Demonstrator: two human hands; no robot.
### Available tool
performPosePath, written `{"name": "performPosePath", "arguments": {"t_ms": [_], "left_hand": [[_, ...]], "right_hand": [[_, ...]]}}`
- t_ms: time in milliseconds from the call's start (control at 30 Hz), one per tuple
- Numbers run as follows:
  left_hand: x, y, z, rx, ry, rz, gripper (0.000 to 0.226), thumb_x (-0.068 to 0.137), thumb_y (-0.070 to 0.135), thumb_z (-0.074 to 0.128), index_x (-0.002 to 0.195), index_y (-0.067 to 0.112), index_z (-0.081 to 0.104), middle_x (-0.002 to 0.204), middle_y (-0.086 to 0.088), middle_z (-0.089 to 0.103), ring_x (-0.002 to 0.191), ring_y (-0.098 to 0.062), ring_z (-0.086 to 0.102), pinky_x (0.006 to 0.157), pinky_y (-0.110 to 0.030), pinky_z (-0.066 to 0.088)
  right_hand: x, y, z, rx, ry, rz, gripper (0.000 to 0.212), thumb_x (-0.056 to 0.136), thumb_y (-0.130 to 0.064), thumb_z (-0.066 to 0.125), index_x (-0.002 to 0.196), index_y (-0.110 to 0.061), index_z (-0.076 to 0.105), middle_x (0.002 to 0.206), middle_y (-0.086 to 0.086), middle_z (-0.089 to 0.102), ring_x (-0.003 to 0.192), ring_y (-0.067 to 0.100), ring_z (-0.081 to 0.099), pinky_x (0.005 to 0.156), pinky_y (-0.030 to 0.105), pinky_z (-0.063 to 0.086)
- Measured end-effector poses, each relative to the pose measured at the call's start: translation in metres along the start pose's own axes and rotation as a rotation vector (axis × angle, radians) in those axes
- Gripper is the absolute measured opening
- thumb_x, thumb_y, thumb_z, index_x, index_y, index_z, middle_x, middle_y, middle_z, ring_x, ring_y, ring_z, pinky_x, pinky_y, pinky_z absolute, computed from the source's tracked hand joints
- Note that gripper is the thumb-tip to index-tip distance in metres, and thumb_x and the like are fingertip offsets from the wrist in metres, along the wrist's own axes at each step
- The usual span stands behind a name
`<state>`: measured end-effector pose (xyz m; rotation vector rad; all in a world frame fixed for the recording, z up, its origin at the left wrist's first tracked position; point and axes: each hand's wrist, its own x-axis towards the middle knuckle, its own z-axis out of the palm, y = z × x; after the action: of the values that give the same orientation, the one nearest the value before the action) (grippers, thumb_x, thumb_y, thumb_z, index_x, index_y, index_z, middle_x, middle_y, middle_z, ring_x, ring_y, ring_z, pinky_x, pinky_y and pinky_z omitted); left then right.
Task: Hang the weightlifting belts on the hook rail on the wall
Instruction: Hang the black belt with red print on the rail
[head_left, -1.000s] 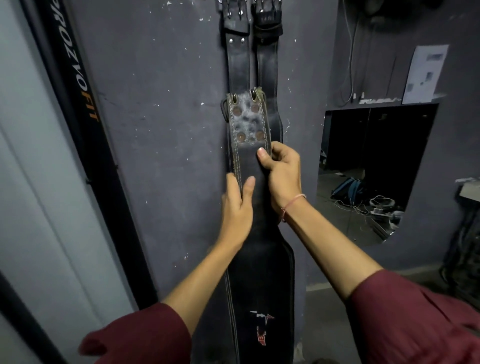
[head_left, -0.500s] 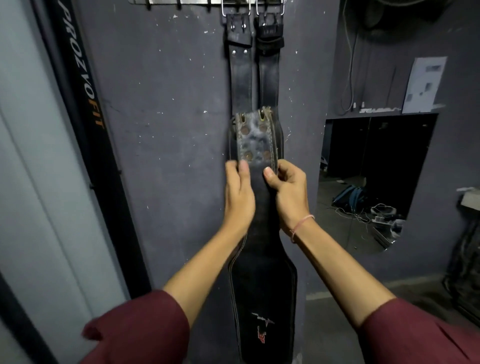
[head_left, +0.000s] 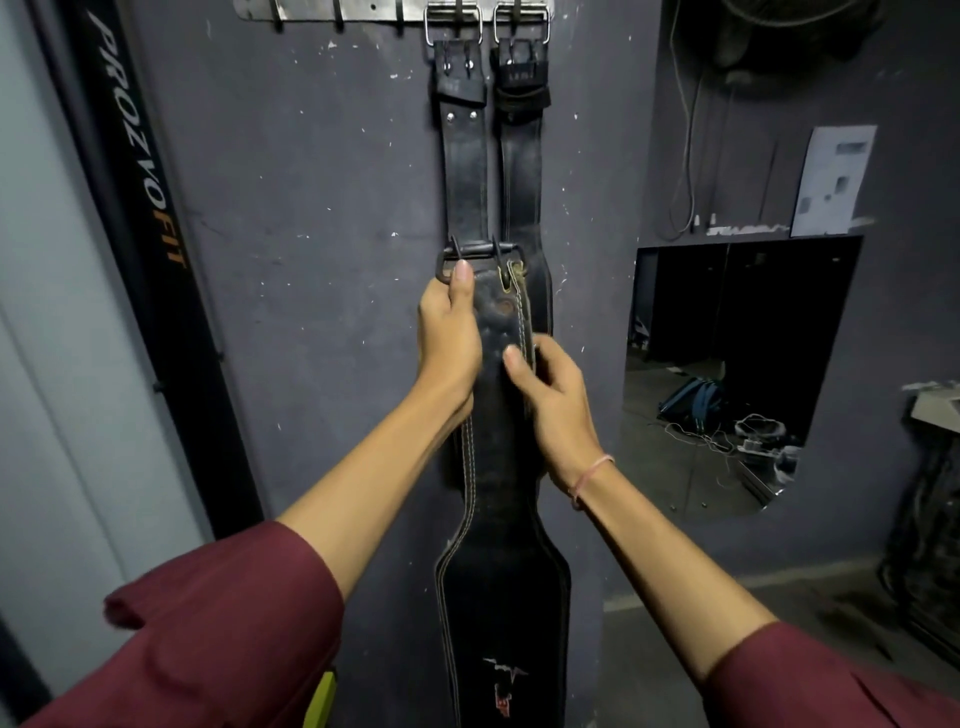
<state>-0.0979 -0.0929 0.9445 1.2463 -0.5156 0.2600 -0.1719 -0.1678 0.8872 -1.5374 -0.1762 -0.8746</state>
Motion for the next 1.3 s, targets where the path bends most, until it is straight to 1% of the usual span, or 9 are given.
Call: {"name": "performPosePath", "arguments": {"t_ms": [100,200,367,500,700,833,967,1100,1300], "left_hand": [[-0.008,-0.010,0.002,-0.032,-0.040,0.033,0.035,0.103,0.034,0.044,0.105,0.004,0.060,0.098,-0.018,0.069,0.094,-0.029,0.065,0.096,-0.050,0.052],[-0.013,-0.020,0.001,-0.038,-0.035,0.029,0.022,0.103,0.032,0.042,0.099,0.014,0.056,0.100,-0.016,0.065,0.095,-0.026,0.061,0.100,-0.056,0.047],[-0.010,-0.025,0.002,-0.055,0.025,0.000,0.032,0.105,0.039,0.036,0.100,0.015,0.056,0.103,-0.016,0.064,0.102,-0.027,0.062,0.102,-0.051,0.047],[-0.005,-0.027,0.007,-0.062,0.074,0.052,0.033,0.109,0.031,0.031,0.091,0.015,0.053,0.093,-0.012,0.056,0.089,-0.021,0.055,0.086,-0.039,0.050],[0.011,-0.028,0.007,-0.039,0.150,0.089,0.035,0.109,0.028,0.033,0.080,0.019,0.050,0.078,-0.007,0.052,0.075,-0.019,0.048,0.067,-0.032,0.044],[0.017,-0.028,-0.002,-0.017,0.164,0.146,0.034,0.109,0.027,0.033,0.081,0.020,0.052,0.076,0.004,0.055,0.072,-0.010,0.052,0.067,-0.027,0.046],[0.029,-0.021,-0.017,0.012,0.187,0.186,0.031,0.108,0.031,0.034,0.082,0.021,0.048,0.078,-0.001,0.049,0.073,-0.017,0.045,0.068,-0.036,0.041],[0.051,-0.015,-0.032,-0.052,0.171,0.189,0.034,0.107,0.034,0.034,0.077,0.023,0.047,0.070,0.006,0.045,0.063,-0.010,0.040,0.060,-0.031,0.037],[0.082,-0.013,-0.039,-0.085,0.152,0.182,0.035,0.102,0.044,0.034,0.080,0.023,0.053,0.082,-0.004,0.054,0.077,-0.018,0.050,0.071,-0.038,0.043]], "right_hand": [[0.033,-0.016,0.001,-0.025,0.062,-0.030,0.041,0.103,-0.033,0.044,0.113,0.002,0.062,0.112,0.020,0.069,0.103,0.025,0.066,0.094,0.040,0.053],[0.056,-0.016,0.001,-0.160,0.097,-0.023,0.051,0.099,-0.039,0.041,0.092,0.006,0.063,0.088,0.020,0.069,0.080,0.024,0.062,0.084,0.052,0.052],[0.060,-0.004,0.002,-0.171,0.152,-0.047,0.040,0.103,-0.021,0.047,0.080,0.009,0.060,0.070,0.008,0.055,0.068,0.012,0.047,0.063,0.034,0.041],[0.064,0.002,0.007,-0.011,0.224,-0.066,0.030,0.102,-0.014,0.050,0.086,-0.001,0.071,0.077,0.006,0.067,0.074,0.009,0.057,0.069,0.027,0.047],[0.075,0.007,0.008,0.000,0.132,-0.121,0.025,0.104,-0.014,0.047,0.091,-0.011,0.069,0.077,-0.006,0.064,0.073,0.000,0.057,0.070,0.016,0.047],[0.077,0.007,0.024,-0.007,0.112,-0.169,0.023,0.105,-0.016,0.043,0.095,-0.013,0.064,0.081,-0.006,0.062,0.075,0.000,0.055,0.073,0.016,0.046],[0.080,0.003,0.047,-0.099,0.100,-0.199,0.026,0.107,-0.022,0.040,0.087,-0.019,0.056,0.076,-0.010,0.055,0.067,-0.002,0.049,0.068,0.020,0.043],[0.095,-0.001,0.066,-0.169,0.142,-0.215,0.034,0.104,-0.021,0.046,0.077,-0.002,0.056,0.068,-0.003,0.050,0.064,0.003,0.041,0.061,0.027,0.037],[0.127,0.003,0.083,-0.139,0.243,-0.213,0.028,0.100,-0.023,0.052,0.084,-0.008,0.070,0.078,0.009,0.067,0.076,0.012,0.057,0.075,0.041,0.052]]}}
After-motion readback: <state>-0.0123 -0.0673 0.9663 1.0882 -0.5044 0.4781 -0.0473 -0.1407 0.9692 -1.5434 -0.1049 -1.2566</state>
